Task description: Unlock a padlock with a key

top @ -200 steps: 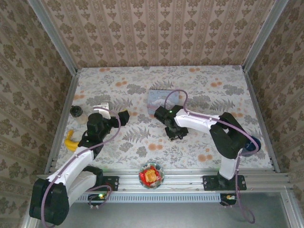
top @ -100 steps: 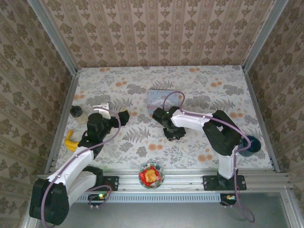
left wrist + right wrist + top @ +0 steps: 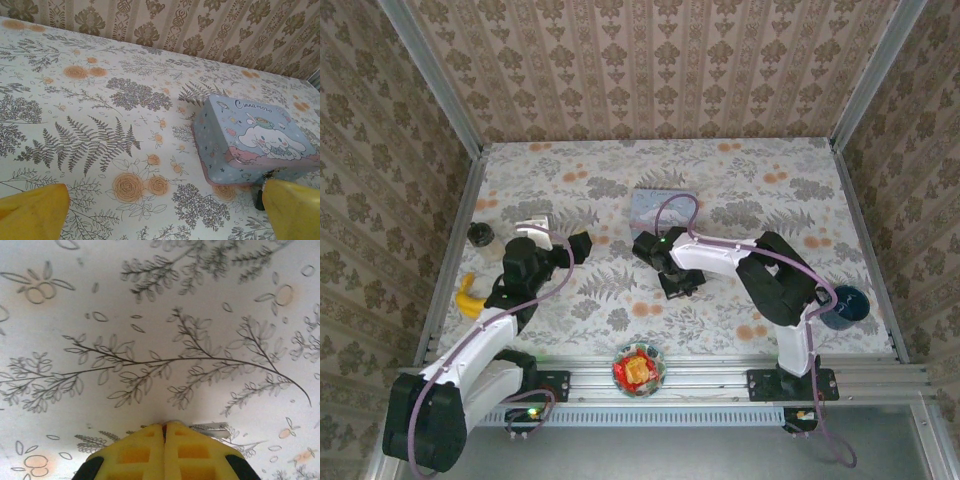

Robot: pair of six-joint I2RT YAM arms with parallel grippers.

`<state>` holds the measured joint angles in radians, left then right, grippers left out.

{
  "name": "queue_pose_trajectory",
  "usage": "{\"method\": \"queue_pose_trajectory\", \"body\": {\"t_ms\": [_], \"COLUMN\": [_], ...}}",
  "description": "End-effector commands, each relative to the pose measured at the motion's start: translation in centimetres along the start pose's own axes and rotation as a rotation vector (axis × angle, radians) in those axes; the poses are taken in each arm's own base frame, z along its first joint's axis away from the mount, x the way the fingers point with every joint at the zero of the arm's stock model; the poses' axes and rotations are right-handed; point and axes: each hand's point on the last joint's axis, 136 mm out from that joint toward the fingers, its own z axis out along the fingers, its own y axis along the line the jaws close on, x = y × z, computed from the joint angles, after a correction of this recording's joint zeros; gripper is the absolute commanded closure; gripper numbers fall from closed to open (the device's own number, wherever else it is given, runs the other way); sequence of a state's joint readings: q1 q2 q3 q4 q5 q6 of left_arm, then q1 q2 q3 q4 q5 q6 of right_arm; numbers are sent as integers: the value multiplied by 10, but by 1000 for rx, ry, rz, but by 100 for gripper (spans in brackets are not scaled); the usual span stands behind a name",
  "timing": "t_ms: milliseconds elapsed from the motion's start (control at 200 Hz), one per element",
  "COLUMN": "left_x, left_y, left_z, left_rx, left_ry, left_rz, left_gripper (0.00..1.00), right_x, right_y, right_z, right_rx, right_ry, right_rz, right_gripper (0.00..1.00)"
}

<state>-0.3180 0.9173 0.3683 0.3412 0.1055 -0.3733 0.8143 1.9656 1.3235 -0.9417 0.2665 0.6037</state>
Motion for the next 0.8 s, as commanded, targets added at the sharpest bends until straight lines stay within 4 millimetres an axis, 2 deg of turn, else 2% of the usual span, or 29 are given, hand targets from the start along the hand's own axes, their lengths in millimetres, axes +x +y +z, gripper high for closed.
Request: {"method": "queue_pose_trajectory", "body": {"t_ms": [0, 100, 235, 345, 445, 620, 685, 795], "left_x": [-15, -15, -17, -24, -28, -34, -34, -36], "left_y": [-2, -2, -5, -16, -31, -66, -80, -105], "left_z": [-1, -1, -2, -4, -7, -16, -19, -24], "left_rx": [4, 4, 24, 80, 160, 330, 381, 483], "left_ry": [-41, -41, -48, -75, -109, -171, -179, -186], "left_rz": [1, 4, 30, 68, 109, 204, 238, 271], "left_gripper": [0, 0, 0, 0, 0, 0, 0, 0], "right_x": [-5, -11, -16, -25, -33, -48, -52, -54], "right_y": [-9, -5, 8, 22, 34, 25, 19, 11], "right_z": [-20, -44, -79, -116, -160, -233, -254, -277], "right_rx": [55, 9, -159, -419, -722, -1141, -1234, -1350], "right_ry": [-34, -77, -114, -159, -206, -285, -322, -369], "right_rz": [-13, -26, -28, -2, 21, 84, 85, 76], "right_gripper": [100, 100, 100, 100, 100, 100, 100, 100]}}
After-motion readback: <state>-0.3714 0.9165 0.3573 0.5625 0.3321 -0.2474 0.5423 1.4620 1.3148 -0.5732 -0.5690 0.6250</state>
